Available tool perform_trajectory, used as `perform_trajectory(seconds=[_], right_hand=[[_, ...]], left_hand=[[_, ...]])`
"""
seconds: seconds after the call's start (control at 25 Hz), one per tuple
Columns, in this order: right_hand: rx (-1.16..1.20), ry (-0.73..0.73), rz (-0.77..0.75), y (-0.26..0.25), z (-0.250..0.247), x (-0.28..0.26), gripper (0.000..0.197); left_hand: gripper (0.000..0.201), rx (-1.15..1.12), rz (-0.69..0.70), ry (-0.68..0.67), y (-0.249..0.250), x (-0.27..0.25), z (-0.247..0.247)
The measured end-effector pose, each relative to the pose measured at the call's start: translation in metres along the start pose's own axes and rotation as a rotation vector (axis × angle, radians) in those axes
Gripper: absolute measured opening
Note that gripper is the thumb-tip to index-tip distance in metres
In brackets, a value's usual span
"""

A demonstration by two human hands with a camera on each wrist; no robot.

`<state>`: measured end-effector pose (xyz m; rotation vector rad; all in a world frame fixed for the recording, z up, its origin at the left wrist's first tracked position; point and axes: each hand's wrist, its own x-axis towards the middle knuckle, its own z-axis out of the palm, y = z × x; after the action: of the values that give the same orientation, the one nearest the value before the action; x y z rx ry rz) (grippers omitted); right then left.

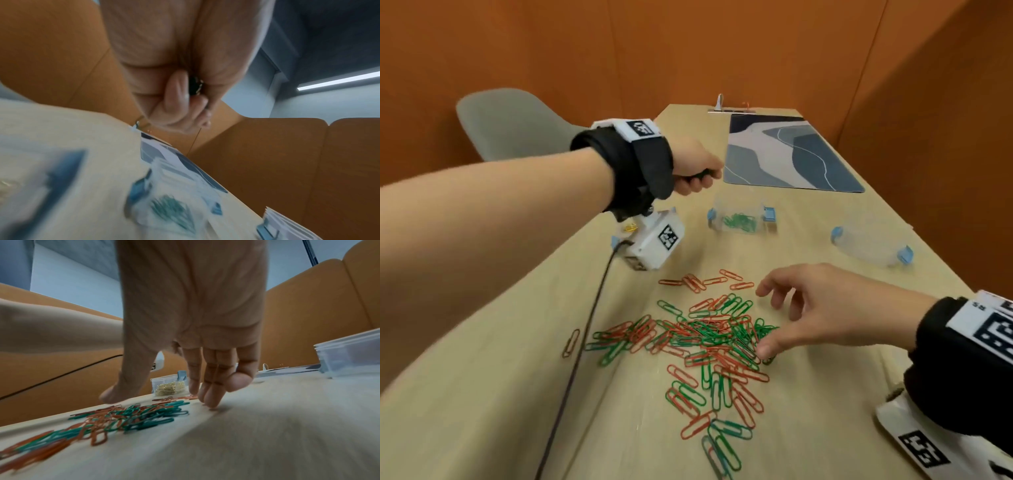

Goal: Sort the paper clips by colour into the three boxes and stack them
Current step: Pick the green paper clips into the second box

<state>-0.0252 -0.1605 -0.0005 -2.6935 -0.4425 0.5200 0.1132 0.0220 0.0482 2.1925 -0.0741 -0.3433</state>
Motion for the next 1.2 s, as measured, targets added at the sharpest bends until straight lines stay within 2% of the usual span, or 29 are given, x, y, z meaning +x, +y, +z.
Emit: perform_trajectory(seconds=[0.12,0.28,0.36,0.48,0.52,0.6,0.68,0.76,0.84,0.92,1.04,1.2], right_hand=[[-0.019,-0.04,-0.003,-0.002,0.0,-0.001,0.083],[-0.056,-0.071,-0.02,-0.005,0.002,-0.003,0.086],[-0.058,-0.062,-0.03,-0.004,0.004,-0.001,0.072],[0.052,-0.053,-0.074,-0.002,0.008,0.005,0.036],[0.078,-0.062,-0.099,-0.003,0.009,0.006,0.027],[0.087,-0.077,-0.143,-0.005,0.012,0.007,0.016],[0.039,-0.052,-0.173,-0.006,0.014,0.007,0.009],[-0.003,0.014,-0.175,-0.005,0.01,0.008,0.006],[0.008,0.08,-0.153,-0.002,0.006,0.01,0.004],[0.033,0.161,-0.143,-0.002,0.005,0.013,0.002],[0.057,0.239,-0.146,-0.003,0.007,0.019,0.002],[0.083,0.222,-0.154,-0.004,0.009,0.02,0.005]], left_hand=[[0.033,0.013,0.074,0.092,0.011,0.035,0.026],[0.026,0.503,0.193,0.156,0.015,0.055,0.05],[0.028,0.557,0.258,0.161,0.016,0.049,0.052],[0.023,0.492,0.285,0.163,0.013,0.021,0.042],[0.018,0.492,0.264,0.1,0.007,0.008,0.037],[0.012,0.602,0.174,-0.106,-0.01,-0.024,0.028],[0.021,0.743,0.049,-0.297,-0.031,-0.053,0.016],[0.028,0.825,-0.121,-0.407,-0.049,-0.081,-0.003],[0.034,0.905,-0.296,-0.435,-0.067,-0.104,-0.02],[0.038,0.928,-0.392,-0.421,-0.084,-0.119,-0.026],[0.024,0.729,-0.349,-0.363,-0.096,-0.126,-0.017],[0.018,0.568,-0.278,-0.335,-0.096,-0.127,-0.009]])
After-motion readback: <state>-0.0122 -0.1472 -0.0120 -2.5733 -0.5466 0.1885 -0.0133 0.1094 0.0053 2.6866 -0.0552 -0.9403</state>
